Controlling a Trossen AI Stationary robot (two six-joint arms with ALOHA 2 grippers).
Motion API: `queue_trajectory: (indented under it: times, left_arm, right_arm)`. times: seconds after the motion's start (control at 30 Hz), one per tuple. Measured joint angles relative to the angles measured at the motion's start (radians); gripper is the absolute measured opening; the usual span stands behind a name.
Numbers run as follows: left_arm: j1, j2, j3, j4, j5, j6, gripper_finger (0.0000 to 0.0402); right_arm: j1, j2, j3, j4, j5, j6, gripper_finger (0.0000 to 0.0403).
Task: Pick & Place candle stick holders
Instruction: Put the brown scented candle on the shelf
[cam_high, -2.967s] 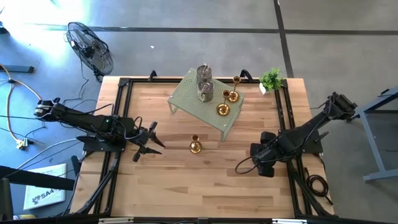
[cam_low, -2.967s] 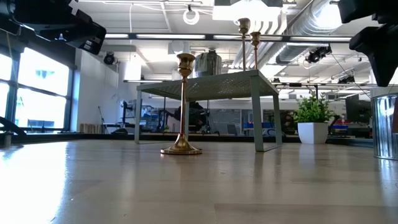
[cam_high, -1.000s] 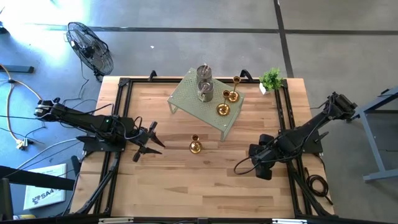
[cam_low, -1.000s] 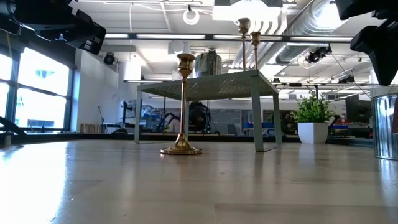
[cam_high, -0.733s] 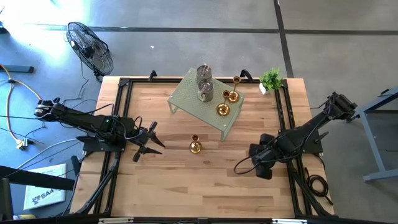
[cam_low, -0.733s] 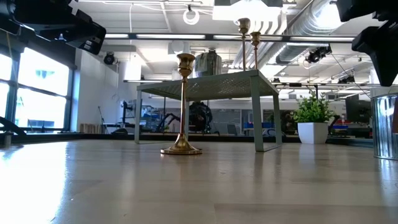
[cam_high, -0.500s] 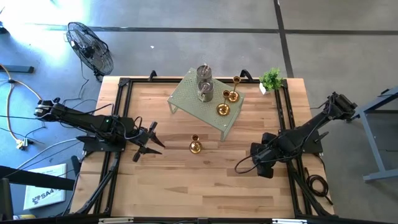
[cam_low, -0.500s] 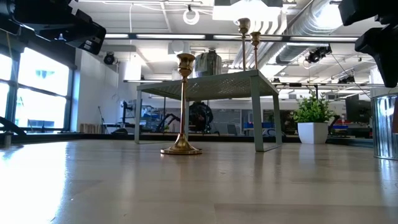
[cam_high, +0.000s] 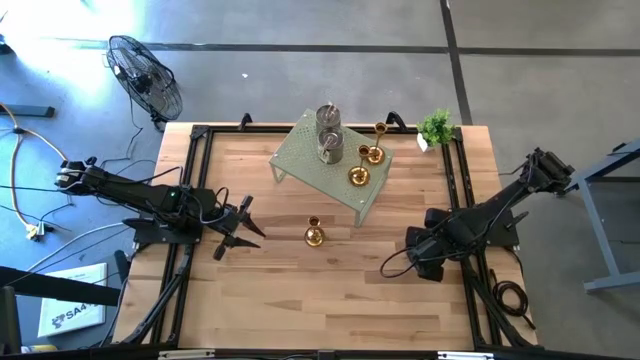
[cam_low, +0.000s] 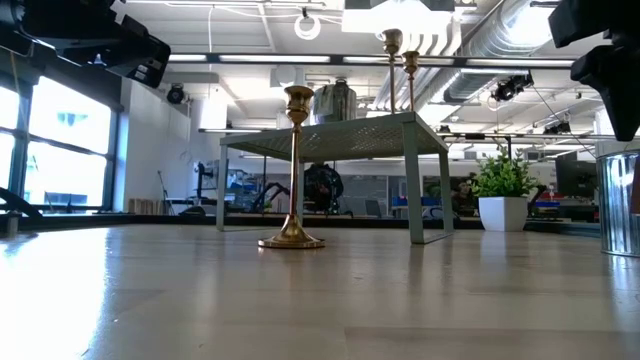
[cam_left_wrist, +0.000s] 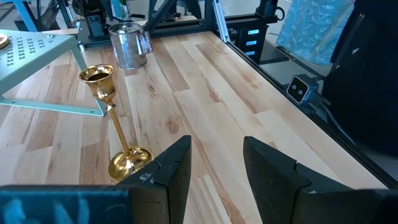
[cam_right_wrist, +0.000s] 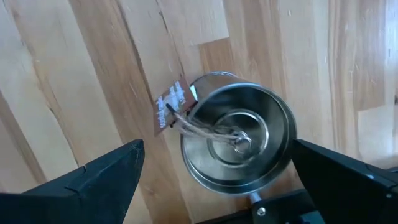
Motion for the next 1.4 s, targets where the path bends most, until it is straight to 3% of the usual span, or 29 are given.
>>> queue_trajectory:
  times: [0.77, 1.4]
  left_arm:
    - [0.000, 0.000, 0.000, 0.000, -0.005, 0.000, 0.0143]
    - [0.000, 0.000, 0.000, 0.000, -0.003, 0.000, 0.0143]
  right_arm:
    - [-0.012, 0.000, -0.064, 0.019, 0.020, 0.001, 0.0400]
    - [-0.085, 0.000, -0.206, 0.173, -0.034, -0.045, 0.0400]
